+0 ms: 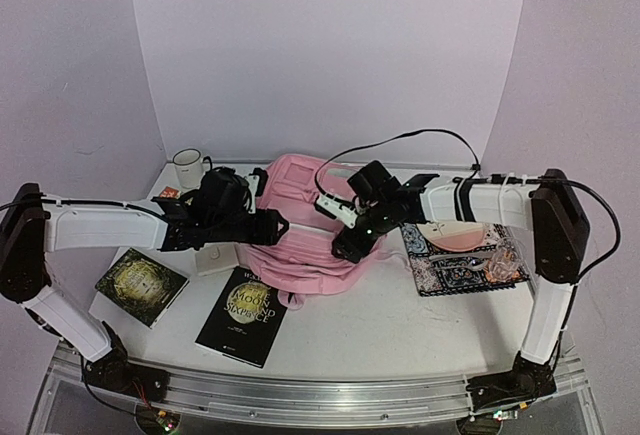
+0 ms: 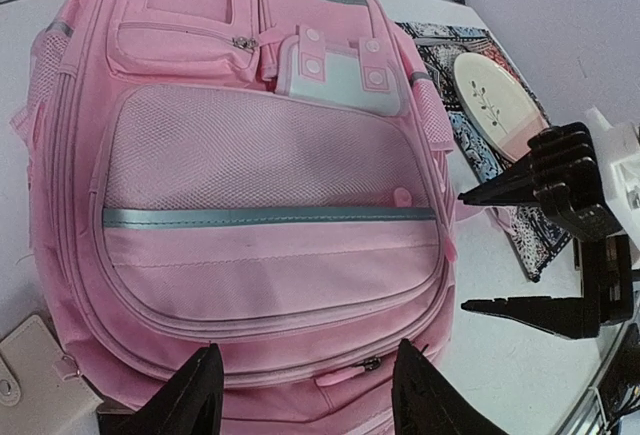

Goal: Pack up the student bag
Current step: Hold the second largest pocket of the student bag, then unzip the second largest pocket of the student bag, then grab the card case at the center of the board, then place the card case in the second largest pocket of the bag.

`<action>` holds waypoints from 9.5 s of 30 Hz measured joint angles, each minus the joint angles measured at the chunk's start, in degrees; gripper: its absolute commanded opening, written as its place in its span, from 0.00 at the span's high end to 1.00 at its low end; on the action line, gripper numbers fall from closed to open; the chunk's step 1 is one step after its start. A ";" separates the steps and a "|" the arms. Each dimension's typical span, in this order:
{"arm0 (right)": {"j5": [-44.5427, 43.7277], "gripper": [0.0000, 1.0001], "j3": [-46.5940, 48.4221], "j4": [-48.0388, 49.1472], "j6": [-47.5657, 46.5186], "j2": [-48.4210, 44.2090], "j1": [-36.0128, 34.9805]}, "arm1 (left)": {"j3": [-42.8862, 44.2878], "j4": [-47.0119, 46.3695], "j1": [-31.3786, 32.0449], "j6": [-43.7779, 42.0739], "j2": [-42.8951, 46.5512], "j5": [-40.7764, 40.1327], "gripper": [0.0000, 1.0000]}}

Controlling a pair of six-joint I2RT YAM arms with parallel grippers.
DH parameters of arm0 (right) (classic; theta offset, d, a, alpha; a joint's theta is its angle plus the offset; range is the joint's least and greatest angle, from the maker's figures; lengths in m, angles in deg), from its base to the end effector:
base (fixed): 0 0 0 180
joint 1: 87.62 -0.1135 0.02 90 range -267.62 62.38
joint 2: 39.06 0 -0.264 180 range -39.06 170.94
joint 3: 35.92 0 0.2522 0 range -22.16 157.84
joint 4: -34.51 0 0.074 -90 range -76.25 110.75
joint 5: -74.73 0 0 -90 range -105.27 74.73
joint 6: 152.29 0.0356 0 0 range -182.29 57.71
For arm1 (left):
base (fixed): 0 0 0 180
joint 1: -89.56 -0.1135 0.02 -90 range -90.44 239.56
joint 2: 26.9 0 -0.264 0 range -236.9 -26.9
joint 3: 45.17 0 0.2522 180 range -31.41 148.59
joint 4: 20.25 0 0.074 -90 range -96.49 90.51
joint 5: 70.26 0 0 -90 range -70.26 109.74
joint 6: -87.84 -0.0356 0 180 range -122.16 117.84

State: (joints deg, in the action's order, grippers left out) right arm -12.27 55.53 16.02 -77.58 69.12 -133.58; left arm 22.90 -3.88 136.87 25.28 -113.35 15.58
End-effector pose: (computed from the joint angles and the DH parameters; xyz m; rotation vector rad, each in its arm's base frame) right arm 0.2999 0.3128 0.2285 -1.1501 1.8841 0.3582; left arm 0.2277 -0.2430 0.2351 0.3465 2.2263 -0.6506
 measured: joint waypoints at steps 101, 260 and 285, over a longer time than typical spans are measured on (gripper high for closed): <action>8.54 1.00 8.04 4.01 -3.96 -3.11 4.18 | -1.86 -6.78 -5.02 -2.93 -1.57 8.15 1.00; 13.53 1.00 10.11 1.83 1.92 -2.21 6.19 | 16.63 42.79 -16.71 -29.90 -5.29 8.23 0.30; 13.65 1.00 10.43 2.33 8.48 -2.21 6.78 | 28.98 28.49 1.51 -7.03 -20.56 -6.01 0.16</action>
State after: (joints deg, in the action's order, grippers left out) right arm 1.38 65.96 18.35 -69.10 66.91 -126.80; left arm 51.87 24.61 138.38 18.26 -133.92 9.57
